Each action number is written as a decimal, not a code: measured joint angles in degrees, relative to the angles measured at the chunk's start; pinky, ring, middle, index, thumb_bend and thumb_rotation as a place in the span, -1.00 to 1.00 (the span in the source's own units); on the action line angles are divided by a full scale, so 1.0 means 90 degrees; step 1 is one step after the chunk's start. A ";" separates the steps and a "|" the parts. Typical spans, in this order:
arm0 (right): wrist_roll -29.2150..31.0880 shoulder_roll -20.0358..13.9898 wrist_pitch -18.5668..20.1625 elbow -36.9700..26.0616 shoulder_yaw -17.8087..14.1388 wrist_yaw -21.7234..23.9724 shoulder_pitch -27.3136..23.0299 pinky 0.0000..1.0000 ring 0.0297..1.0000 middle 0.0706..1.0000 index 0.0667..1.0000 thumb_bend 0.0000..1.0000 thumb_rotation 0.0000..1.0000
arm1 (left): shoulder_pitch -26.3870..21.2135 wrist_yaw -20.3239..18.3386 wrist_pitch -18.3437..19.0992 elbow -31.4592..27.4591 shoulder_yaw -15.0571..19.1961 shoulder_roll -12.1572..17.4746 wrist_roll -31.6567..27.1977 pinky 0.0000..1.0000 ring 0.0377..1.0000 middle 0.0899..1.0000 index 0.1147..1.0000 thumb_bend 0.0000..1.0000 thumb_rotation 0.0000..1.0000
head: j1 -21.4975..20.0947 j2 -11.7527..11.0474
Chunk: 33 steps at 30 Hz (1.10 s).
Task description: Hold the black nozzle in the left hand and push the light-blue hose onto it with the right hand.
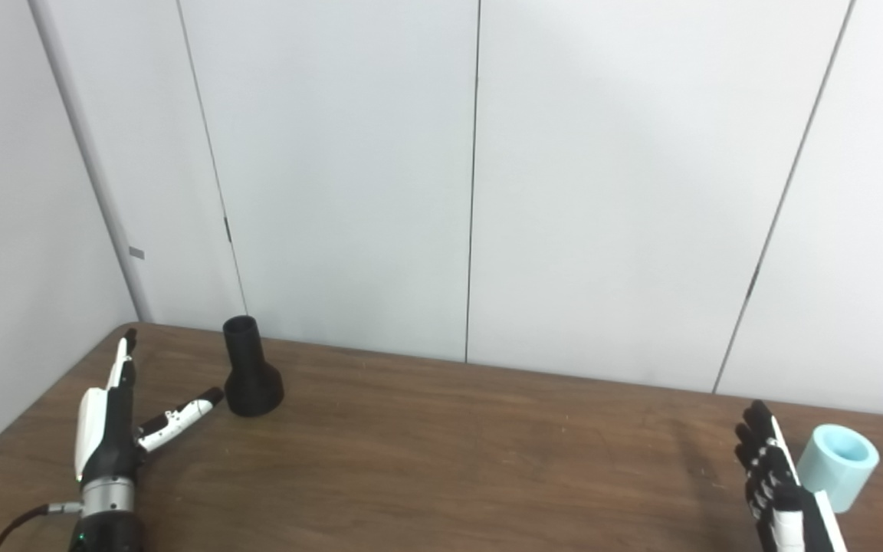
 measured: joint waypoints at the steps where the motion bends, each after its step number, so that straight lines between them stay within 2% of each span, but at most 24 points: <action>1: 0.0000 0.0000 0.0000 -0.0003 -0.0003 0.0000 0.0001 1.00 1.00 1.00 1.00 0.51 1.00 | -0.0009 -0.0066 0.0104 -0.0001 -0.0012 0.0007 -0.0001 1.00 0.98 0.94 0.73 1.00 -0.02 | 0.0039 0.0058; 5: 0.0000 -0.0009 0.0003 -0.0016 -0.0009 0.0002 0.0013 1.00 1.00 1.00 1.00 0.53 1.00 | -0.0140 -0.0312 0.0398 0.0154 -0.0082 0.0047 -0.0003 1.00 0.99 0.93 0.66 1.00 0.02 | 0.0068 0.0127; 14: -0.0004 -0.0025 0.0134 -0.0181 -0.0008 0.0005 0.0101 1.00 1.00 1.00 1.00 0.54 1.00 | -0.0513 -0.0601 0.0545 0.0723 -0.0160 0.0171 -0.0053 1.00 0.99 0.81 0.42 1.00 0.00 | 0.0029 0.0186; 18: -0.0003 -0.0037 0.0140 -0.0220 -0.0008 0.0015 0.0135 0.99 1.00 1.00 1.00 0.54 0.99 | -0.0602 -0.0787 0.0545 0.0827 -0.0229 0.0172 -0.0066 1.00 0.96 0.77 0.41 1.00 0.02 | 0.0039 0.0215; 26: 0.0003 -0.0049 0.0168 -0.0288 -0.0009 0.0056 0.0190 1.00 1.00 1.00 1.00 0.54 0.99 | -0.0824 -0.0891 0.0461 0.1149 -0.0409 0.0186 -0.0054 1.00 0.94 0.76 0.41 1.00 0.00 | 0.0039 0.0225; 33: -0.0007 -0.0050 0.0189 -0.0293 -0.0010 0.0056 0.0194 0.99 1.00 1.00 1.00 0.54 0.98 | -0.0838 -0.1032 0.0513 0.1127 -0.0508 0.0194 -0.0033 1.00 0.95 0.77 0.41 1.00 0.00 | 0.0020 0.0244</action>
